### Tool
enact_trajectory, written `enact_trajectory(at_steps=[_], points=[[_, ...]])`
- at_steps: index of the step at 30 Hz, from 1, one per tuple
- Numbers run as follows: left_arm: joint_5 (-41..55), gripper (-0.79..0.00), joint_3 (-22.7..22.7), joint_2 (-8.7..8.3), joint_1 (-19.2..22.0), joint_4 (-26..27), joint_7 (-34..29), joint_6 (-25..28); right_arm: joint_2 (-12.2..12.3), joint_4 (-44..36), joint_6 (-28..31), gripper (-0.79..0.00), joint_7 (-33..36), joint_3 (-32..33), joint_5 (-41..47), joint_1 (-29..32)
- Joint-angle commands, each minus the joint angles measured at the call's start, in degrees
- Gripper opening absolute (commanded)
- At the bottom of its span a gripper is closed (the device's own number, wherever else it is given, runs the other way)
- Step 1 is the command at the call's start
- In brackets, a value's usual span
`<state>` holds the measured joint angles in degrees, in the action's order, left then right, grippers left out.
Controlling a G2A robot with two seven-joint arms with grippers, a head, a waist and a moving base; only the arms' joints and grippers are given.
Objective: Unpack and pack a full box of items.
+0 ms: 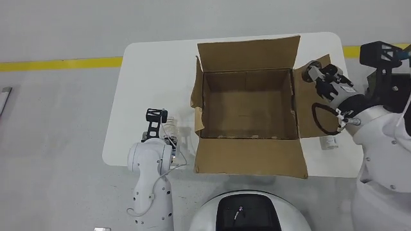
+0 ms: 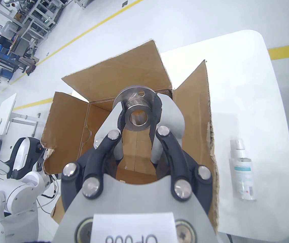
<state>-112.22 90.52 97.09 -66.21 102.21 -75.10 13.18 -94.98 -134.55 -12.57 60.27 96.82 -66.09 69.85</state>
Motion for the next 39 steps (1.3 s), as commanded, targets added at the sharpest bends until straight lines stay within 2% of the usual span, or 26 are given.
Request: enact_trajectory(at_steps=[1,8,12,16,21,26,33,39], points=[[0.00,0.000,0.00,0.00,0.00,0.00,0.00,0.00,0.21,-0.10,-0.38,-0.785,-1.04,2.13,1.61,-0.54],[0.00,0.000,0.00,0.00,0.00,0.00,0.00,0.00,1.60,-0.08,-2.82,-0.785,-0.20,15.40,5.07,-3.79],[0.00,0.000,0.00,0.00,0.00,0.00,0.00,0.00,2.70,0.68,-2.11,-0.785,2.92,21.40,3.06,-3.54],[0.00,0.000,0.00,0.00,0.00,0.00,0.00,0.00,3.76,3.43,0.00,-0.785,7.01,24.25,-1.40,-1.69],[0.00,0.000,0.00,0.00,0.00,0.00,0.00,0.00,4.81,6.40,2.92,-0.785,11.47,23.20,-10.23,1.14],[0.00,0.000,0.00,0.00,0.00,0.00,0.00,0.00,5.32,9.88,5.12,-0.785,11.78,19.49,-14.94,3.05],[0.00,0.000,0.00,0.00,0.00,0.00,0.00,0.00,6.08,14.59,10.51,-0.785,9.71,15.61,-18.02,4.62],[0.00,0.000,0.00,0.00,0.00,0.00,0.00,0.00,6.79,17.78,13.30,-0.785,9.88,14.73,-18.43,4.35]])
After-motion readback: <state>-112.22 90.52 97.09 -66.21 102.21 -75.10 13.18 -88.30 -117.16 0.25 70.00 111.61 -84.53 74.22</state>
